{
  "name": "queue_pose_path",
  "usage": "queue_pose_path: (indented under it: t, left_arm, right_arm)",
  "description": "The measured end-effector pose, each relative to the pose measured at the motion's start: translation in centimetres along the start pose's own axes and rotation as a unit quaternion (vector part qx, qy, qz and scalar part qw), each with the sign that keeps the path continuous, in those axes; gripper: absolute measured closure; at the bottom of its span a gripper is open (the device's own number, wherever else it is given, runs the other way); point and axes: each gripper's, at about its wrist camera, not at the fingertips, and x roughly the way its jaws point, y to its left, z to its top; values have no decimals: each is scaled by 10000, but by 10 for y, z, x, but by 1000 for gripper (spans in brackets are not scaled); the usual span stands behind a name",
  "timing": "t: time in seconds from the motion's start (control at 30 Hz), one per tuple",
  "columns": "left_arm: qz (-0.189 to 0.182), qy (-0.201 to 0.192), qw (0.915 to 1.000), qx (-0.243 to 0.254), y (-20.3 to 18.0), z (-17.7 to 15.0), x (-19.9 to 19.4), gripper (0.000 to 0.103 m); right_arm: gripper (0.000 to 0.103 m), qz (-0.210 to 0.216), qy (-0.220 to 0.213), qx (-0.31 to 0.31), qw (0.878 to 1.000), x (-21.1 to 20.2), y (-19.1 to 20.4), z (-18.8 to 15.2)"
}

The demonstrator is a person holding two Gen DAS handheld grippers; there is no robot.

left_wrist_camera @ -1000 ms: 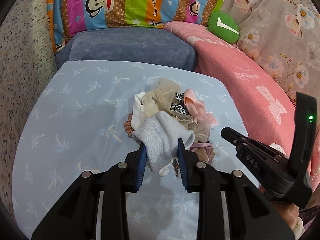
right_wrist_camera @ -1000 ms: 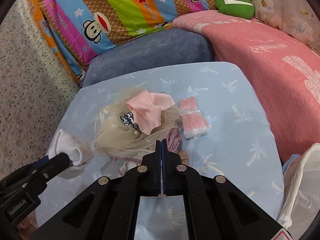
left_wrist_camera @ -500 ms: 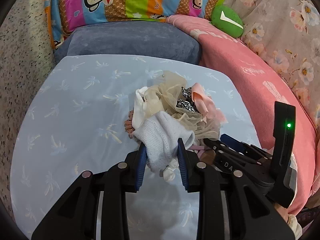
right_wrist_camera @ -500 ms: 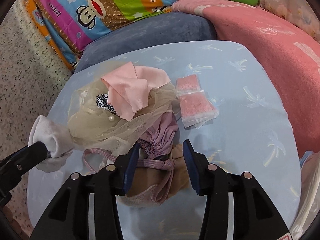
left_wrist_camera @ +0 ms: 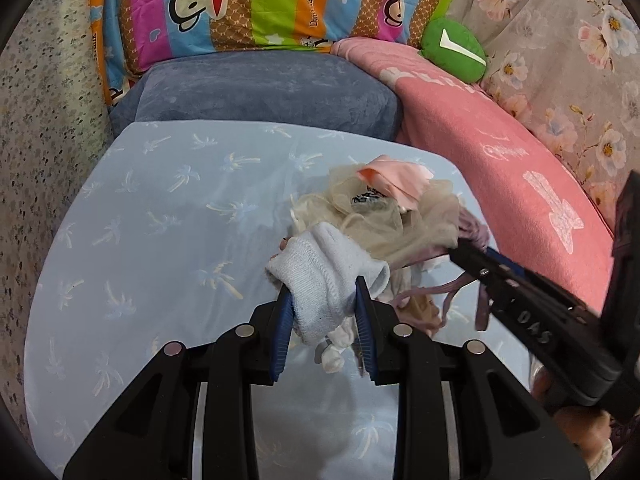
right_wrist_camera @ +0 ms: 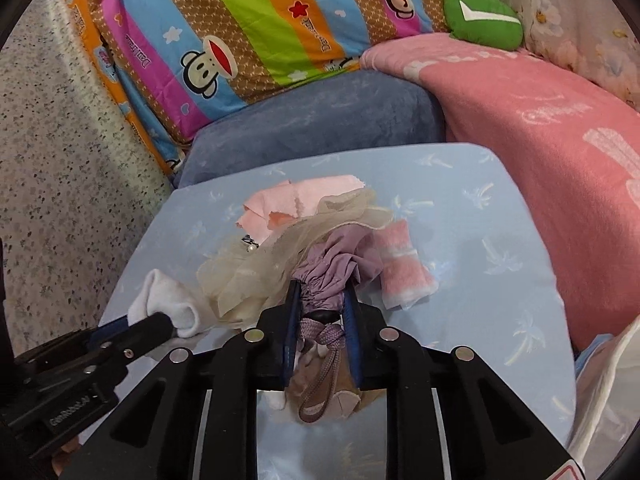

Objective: Organize soft objects
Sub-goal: 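Lift the sock and lilac garment and carry both over the bin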

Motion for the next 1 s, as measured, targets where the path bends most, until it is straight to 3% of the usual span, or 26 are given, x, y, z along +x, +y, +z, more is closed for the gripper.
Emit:
queue_pose_path:
  t: [0.47, 1.0]
  left_arm:
    - [-316, -713, 9966, 267, -38, 6, -70, 74]
    - [-818, -1060, 9871, 877, -99, -9, -114, 74]
  right_arm:
    - [84, 194, -1131, 30, 9934, -140, 7, 25]
    - [84, -166, -1847, 257, 9823, -259, -27, -5]
